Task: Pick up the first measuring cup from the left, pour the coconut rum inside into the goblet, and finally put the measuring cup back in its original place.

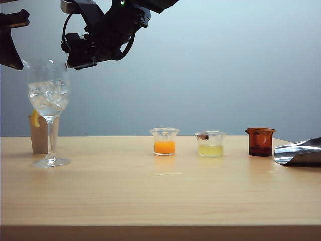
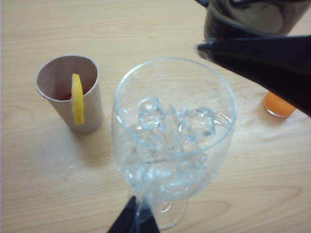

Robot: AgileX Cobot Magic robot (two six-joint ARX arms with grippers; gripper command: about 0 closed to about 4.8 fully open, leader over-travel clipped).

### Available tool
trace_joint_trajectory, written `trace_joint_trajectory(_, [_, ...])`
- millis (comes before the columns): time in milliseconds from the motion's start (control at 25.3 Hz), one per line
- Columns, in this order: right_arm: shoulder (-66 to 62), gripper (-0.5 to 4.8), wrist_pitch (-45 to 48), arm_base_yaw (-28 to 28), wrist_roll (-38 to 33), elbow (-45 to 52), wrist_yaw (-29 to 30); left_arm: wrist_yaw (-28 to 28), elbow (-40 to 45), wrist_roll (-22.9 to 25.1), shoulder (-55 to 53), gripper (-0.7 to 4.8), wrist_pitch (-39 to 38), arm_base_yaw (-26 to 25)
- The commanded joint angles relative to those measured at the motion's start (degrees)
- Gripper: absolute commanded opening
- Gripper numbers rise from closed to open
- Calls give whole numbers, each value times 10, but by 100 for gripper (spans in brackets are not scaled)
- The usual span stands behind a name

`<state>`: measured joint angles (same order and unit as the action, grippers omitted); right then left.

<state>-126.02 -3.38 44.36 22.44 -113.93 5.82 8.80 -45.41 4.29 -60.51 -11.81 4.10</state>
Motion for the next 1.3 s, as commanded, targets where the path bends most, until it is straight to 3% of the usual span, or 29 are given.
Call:
trace_joint_trajectory(39, [6,144,15,3,34,-6,-11,0,-3,2,1,-4,3,0])
trace_joint_trajectory(355, [6,144,16,4,79,-6,-12,0,-3,2,1,-4,3,0])
trace_joint_trajectory(632, [6,144,19,20,192,-6,-53,0,-3,2,1,-4,3,0])
trace_joint_trajectory(1303, [6,143,19,27,277,-6,-99,0,-3,2,1,-4,3,0])
